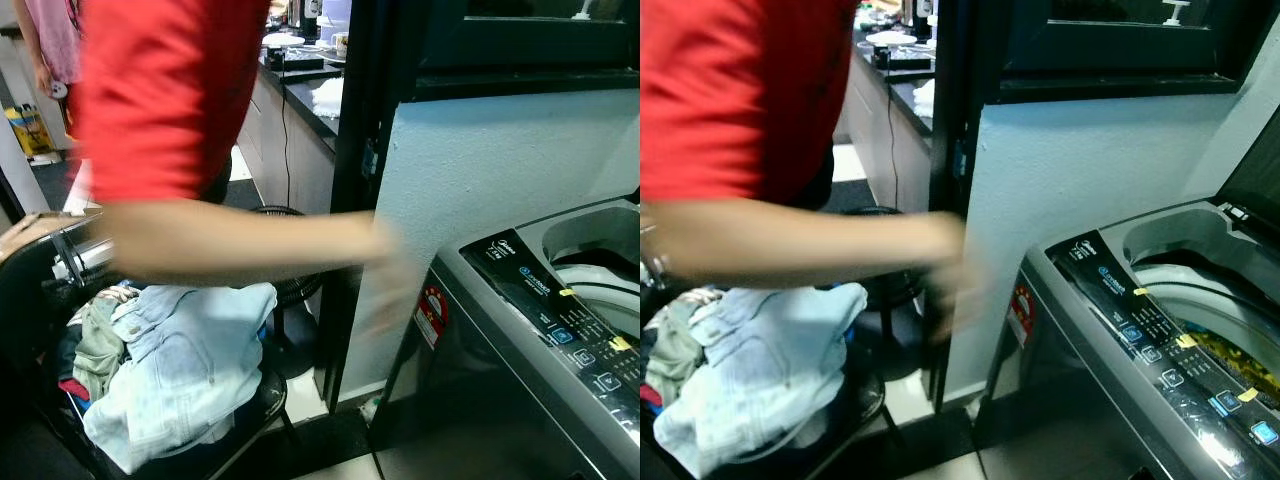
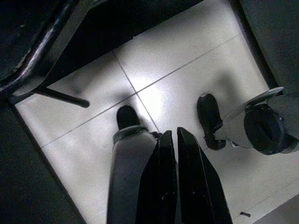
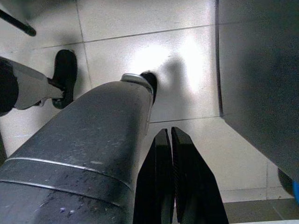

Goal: Clothes washing

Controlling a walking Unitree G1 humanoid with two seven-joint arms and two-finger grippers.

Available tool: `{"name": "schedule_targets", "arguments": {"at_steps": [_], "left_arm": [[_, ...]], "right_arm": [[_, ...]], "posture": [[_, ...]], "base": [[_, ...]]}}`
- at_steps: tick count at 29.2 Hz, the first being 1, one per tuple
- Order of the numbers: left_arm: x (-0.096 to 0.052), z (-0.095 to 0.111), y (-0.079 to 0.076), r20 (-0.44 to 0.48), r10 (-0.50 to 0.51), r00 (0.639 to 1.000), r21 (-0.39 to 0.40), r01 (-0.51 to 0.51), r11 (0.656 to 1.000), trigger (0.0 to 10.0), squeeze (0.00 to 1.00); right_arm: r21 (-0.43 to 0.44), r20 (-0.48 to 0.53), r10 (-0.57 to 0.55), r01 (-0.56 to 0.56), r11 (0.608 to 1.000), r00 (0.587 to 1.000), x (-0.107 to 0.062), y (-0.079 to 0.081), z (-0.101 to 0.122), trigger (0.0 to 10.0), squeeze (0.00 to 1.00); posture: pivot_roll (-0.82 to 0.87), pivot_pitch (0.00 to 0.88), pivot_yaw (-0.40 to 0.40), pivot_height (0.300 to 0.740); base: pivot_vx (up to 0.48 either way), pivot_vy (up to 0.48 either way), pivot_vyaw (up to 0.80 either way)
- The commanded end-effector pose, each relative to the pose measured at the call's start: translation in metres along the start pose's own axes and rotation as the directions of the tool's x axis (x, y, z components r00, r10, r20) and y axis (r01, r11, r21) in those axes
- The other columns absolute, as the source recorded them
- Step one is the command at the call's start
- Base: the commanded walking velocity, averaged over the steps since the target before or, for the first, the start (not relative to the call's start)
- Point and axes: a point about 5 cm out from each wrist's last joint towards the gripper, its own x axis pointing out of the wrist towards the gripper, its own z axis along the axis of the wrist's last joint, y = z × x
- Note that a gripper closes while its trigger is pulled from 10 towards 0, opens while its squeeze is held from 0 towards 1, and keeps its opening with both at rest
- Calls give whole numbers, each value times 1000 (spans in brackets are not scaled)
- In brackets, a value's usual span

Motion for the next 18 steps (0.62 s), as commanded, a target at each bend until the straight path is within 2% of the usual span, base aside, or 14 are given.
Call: {"name": "schedule_targets", "arguments": {"at_steps": [1, 4, 5, 7, 8, 12, 14, 18], "left_arm": [[-2, -9, -4, -35, -16, 999, -22, 15, 1000, 10000, 0], [-1, -8, -4, -38, -26, 999, -23, 25, 999, 10000, 0], [-1, -8, -3, -40, -15, 999, -38, 14, 999, 10000, 0], [-1, -8, -3, -40, -15, 999, -41, 13, 999, 10000, 0], [-1, -7, -4, -46, -25, 999, 1, 25, 1000, 10000, 0], [0, -6, -4, -45, -25, 999, 16, 26, 1000, 10000, 0], [1, -4, -7, -44, -28, 999, 21, 29, 999, 10000, 0], [0, -9, -7, -65, -15, 998, 29, 17, 999, 10000, 0]], "right_arm": [[-20, -21, 3, -4, 1000, 1000, -1, -3, -4, 10000, 0], [-12, -20, -3, 2, 1000, 1000, -1, -4, -3, 10000, 0], [-19, -20, 10, -11, 1000, 1000, -1, -2, -2, 10000, 0], [-9, -10, 12, -12, 1000, 1000, 0, -2, 1, 10000, 0], [20, 8, -3, 3, 1000, 1000, 1, -2, 5, 10000, 0], [37, 13, -7, 7, 999, 1000, 1, -2, 7, 10000, 0], [5, -2, 2, -2, 1000, 1000, 1, -2, 5, 10000, 0], [38, -16, -9, 10, 999, 1000, 0, 0, -1, 10000, 0]], "posture": [[-36, 0, -1, 740], [-35, 5, -8, 740], [-55, 19, 25, 740], [-57, 8, 36, 740], [-45, 21, 25, 740], [-46, 10, 19, 740], [-32, 0, 0, 740], [-48, 28, 14, 740]], "base": [[0, 0, 0], [0, 0, 0], [0, 0, 0], [0, 0, 0], [0, 0, 0], [0, 0, 0], [0, 0, 0], [0, 0, 0]]}}
